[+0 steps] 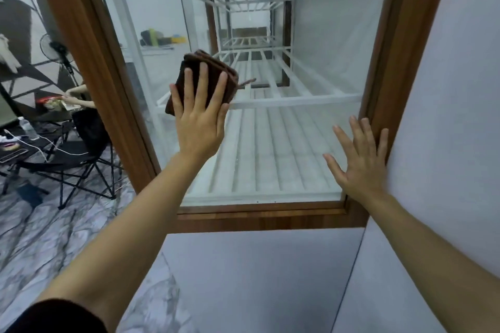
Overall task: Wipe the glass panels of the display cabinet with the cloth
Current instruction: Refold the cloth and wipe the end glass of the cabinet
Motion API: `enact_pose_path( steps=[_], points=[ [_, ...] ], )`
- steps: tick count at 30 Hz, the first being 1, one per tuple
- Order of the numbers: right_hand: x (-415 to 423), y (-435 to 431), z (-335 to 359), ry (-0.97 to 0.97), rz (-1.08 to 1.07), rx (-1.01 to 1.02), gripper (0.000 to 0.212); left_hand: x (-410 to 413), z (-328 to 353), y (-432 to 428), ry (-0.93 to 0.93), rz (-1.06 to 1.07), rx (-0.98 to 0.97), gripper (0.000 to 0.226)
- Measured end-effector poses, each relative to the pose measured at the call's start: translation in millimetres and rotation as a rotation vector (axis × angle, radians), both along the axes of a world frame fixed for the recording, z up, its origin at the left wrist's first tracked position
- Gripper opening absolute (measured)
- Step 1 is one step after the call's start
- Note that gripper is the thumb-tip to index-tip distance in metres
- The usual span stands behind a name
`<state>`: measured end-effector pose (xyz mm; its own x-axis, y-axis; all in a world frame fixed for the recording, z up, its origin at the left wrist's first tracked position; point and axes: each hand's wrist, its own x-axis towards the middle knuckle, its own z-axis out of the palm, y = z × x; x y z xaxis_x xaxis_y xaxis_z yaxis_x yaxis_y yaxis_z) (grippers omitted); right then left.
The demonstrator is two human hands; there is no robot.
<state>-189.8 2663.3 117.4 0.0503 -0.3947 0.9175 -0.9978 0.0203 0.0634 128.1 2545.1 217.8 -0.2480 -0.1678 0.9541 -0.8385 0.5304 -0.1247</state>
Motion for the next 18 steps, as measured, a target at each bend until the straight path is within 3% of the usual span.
enact_pose_path(
  steps=[2, 6, 8, 10, 14, 16, 18],
  points=[
    [-2.7, 2.4, -1.3, -0.021, 0.018, -0.008, 0.070, 5.2, -27.8, -2.8, -0.194, -0.038, -0.074, 0.050],
    [-10.1, 9.5, 1.4, -0.052, 0.034, 0.029, 0.078, 38.5, -126.3, 1.4, -0.876, -0.098, -0.071, 0.063],
    [-11.8, 11.7, 3.5, -0.091, 0.037, 0.053, 0.083, 43.8, -121.6, -2.0, -0.967, -0.081, -0.101, 0.078],
    [-11.9, 11.6, 4.4, -0.115, 0.031, 0.075, 0.086, 30.3, -83.9, -2.9, -0.831, -0.047, -0.127, 0.076],
    [-11.3, 11.7, 3.9, -0.137, 0.028, 0.100, 0.085, -22.1, 23.0, 6.0, -0.247, -0.041, -0.111, 0.050],
    [-12.0, 12.0, 4.0, -0.144, 0.031, 0.118, 0.084, -41.2, 32.7, 10.4, -0.140, -0.014, -0.116, 0.048],
    [-11.9, 13.9, 4.5, -0.151, 0.029, 0.134, 0.085, -47.9, -4.2, 12.0, -0.202, -0.050, -0.127, 0.050]
  ],
)
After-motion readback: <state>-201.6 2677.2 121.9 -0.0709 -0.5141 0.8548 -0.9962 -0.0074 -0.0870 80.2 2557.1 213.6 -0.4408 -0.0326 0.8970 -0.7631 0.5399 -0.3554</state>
